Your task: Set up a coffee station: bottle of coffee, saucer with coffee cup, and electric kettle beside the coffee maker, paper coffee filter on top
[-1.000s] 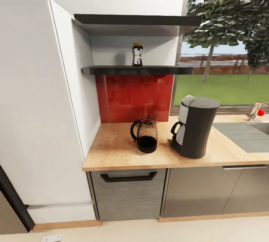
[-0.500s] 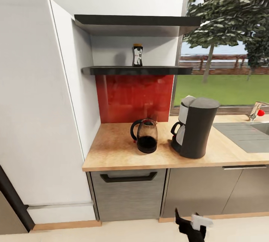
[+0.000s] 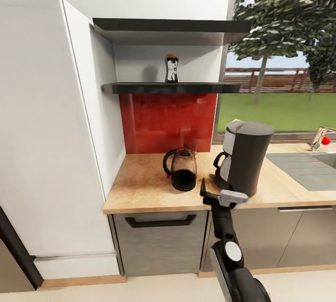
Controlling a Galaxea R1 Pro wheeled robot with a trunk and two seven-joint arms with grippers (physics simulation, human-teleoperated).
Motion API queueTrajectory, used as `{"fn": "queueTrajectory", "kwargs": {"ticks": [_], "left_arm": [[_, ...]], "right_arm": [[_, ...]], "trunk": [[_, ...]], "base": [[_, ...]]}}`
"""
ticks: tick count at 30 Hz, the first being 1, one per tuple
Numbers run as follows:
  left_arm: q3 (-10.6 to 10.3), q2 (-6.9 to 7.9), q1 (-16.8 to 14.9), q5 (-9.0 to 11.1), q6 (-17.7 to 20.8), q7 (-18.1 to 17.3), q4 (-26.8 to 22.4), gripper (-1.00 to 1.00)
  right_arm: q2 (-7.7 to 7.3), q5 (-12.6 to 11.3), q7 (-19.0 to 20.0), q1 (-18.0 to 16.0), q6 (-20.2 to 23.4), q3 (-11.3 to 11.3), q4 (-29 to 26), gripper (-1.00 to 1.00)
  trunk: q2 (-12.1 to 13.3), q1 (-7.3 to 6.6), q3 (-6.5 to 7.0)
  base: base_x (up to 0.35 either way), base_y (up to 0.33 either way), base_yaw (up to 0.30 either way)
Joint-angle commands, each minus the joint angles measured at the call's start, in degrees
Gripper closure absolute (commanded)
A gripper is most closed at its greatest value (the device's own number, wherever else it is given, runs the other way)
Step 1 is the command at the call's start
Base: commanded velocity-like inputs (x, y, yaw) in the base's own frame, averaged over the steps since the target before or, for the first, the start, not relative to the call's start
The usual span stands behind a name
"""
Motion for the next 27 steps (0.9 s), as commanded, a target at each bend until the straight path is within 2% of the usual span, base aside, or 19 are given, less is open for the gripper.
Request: {"fn": "queueTrajectory", "kwargs": {"ticks": [1,2,3,6,7,9,10,11,15,16,17,18,20,23,27], "left_arm": [[0.4,0.02,0.0,-0.6,-0.2,0.3,0.2,-1.0],[0.4,-0.01,0.1,-0.6,-0.2,0.3,0.2,-1.0],[0.4,-0.09,0.4,-0.6,-0.3,0.3,0.3,-1.0],[0.4,-0.14,0.5,-0.5,-0.3,0.3,0.3,-1.0],[0.4,-0.14,0.5,-0.5,-0.3,0.3,0.3,-1.0],[0.4,-0.21,0.5,-0.4,-0.5,0.4,0.3,-1.0],[0.4,-0.25,0.5,-0.4,-0.5,0.4,0.3,-1.0],[0.5,-0.42,0.5,-0.4,-0.7,0.4,0.3,-1.0],[0.5,-0.73,0.5,-0.4,-0.9,0.3,0.3,-1.0],[0.5,-0.58,0.5,-0.4,-0.8,0.3,0.3,-1.0],[0.6,-0.34,0.5,-0.2,-0.6,0.3,0.3,-1.0],[0.6,-0.3,0.5,-0.1,-0.5,0.3,0.3,-1.0],[0.7,-0.05,0.7,0.1,-0.3,0.4,0.2,-1.0],[0.9,0.22,1.0,0.2,-0.3,0.4,0.2,-1.0],[0.9,0.33,1.5,0.2,-0.2,0.5,0.2,-1.0]], "right_arm": [[0.0,0.4,-1.3,-1.6,2.2,0.9,-1.1,-1.0],[0.0,0.4,-1.9,-3.4,4.3,1.5,-1.9,-1.0],[0.0,0.4,-2.5,-8.9,10.0,2.2,-2.9,-1.0],[0.0,0.4,-2.7,-16.7,17.8,2.5,-3.3,-1.0],[0.0,0.4,-2.8,-20.4,21.0,2.5,-3.4,-1.0],[0.0,0.4,-3.1,-26.1,24.8,2.6,-3.4,-1.0],[0.0,0.4,-3.2,-27.2,25.5,2.6,-3.4,-1.0],[0.0,0.4,-3.7,-30.1,27.6,2.6,-3.4,-1.0],[0.0,0.4,-4.7,-37.7,34.3,2.6,-2.4,-1.0],[0.0,0.4,-4.8,-41.1,36.7,2.6,-0.7,-1.0],[0.0,0.4,-4.9,-46.1,38.7,2.7,2.9,-1.0],[0.0,0.4,-4.9,-47.4,39.0,2.7,4.0,-1.0],[0.0,0.4,-4.9,-52.5,39.8,2.7,8.8,-1.0],[0.0,0.3,-4.9,-55.5,40.1,2.7,11.6,-1.0],[0.0,0.3,-4.9,-56.7,40.2,2.7,12.7,-1.0]], "trunk": [[-0.1,0.02,-0.07],[-0.1,0.02,-0.07],[-0.1,0.02,-0.07],[-0.1,0.02,-0.07],[-0.1,0.02,-0.07],[-0.1,0.02,-0.07],[-0.1,0.02,-0.07],[-0.1,0.02,-0.07],[-0.1,0.02,-0.07],[-0.1,0.02,-0.07],[-0.1,0.02,-0.07],[-0.1,0.02,-0.07],[-0.1,0.02,-0.07],[-0.1,0.02,-0.07],[-0.1,0.02,-0.07]], "base": [[0.0,0.0,0.0],[0.0,0.0,0.0],[0.0,0.0,0.0],[0.0,0.0,0.0],[0.0,0.0,0.0],[0.0,0.0,0.0],[0.0,0.0,0.0],[0.0,0.0,0.0],[0.0,0.0,0.0],[0.0,0.0,0.0],[0.0,0.0,0.0],[0.0,0.0,0.0],[0.009,0.003,0.0],[0.091,0.068,0.0],[0.191,0.169,0.0]]}}
